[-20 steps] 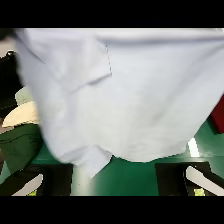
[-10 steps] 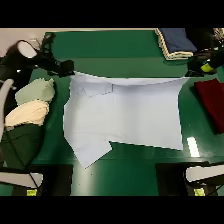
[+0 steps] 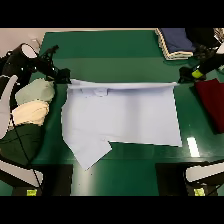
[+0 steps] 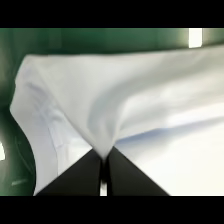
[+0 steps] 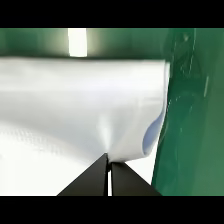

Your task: Fold the shirts.

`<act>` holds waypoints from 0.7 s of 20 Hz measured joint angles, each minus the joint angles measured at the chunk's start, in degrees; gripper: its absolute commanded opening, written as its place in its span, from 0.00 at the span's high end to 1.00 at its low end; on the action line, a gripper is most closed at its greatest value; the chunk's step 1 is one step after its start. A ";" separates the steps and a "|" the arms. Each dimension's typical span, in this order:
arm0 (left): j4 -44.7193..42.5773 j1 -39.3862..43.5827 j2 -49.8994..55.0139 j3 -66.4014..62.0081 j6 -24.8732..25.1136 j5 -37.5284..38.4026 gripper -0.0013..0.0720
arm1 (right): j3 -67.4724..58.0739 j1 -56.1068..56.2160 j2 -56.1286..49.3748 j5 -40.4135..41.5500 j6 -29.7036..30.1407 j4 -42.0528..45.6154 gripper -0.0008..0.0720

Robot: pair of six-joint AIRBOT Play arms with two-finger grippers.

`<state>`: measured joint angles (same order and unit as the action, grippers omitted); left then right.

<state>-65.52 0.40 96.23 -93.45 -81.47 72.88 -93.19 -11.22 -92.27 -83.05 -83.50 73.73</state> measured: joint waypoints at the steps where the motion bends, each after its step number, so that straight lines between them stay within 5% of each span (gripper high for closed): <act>1: -0.02 0.00 0.07 1.31 0.50 0.26 0.95 | 2.78 0.42 0.74 1.01 0.00 -0.07 0.97; 3: -0.02 0.00 0.15 4.13 0.83 0.48 0.92 | 7.63 1.18 1.49 2.64 0.00 -0.20 0.94; 4: -0.02 0.00 0.17 5.40 0.81 0.52 0.46 | 9.60 1.46 1.81 3.23 0.00 -0.50 0.74; 5: -0.04 0.00 0.22 6.60 0.66 0.83 0.15 | 11.45 1.68 2.01 3.98 0.00 -0.98 0.58; 7: -0.15 0.00 -0.07 8.09 -0.52 1.60 0.25 | 13.70 1.73 2.51 4.66 0.00 -2.23 0.57; 14: -5.27 0.00 -17.31 24.50 -4.50 2.73 0.25 | 16.00 -0.26 14.47 -0.11 2.56 -4.61 0.57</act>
<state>-70.78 0.40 78.91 -68.95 -85.97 75.61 -77.19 -11.49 -77.80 -83.15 -80.95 69.12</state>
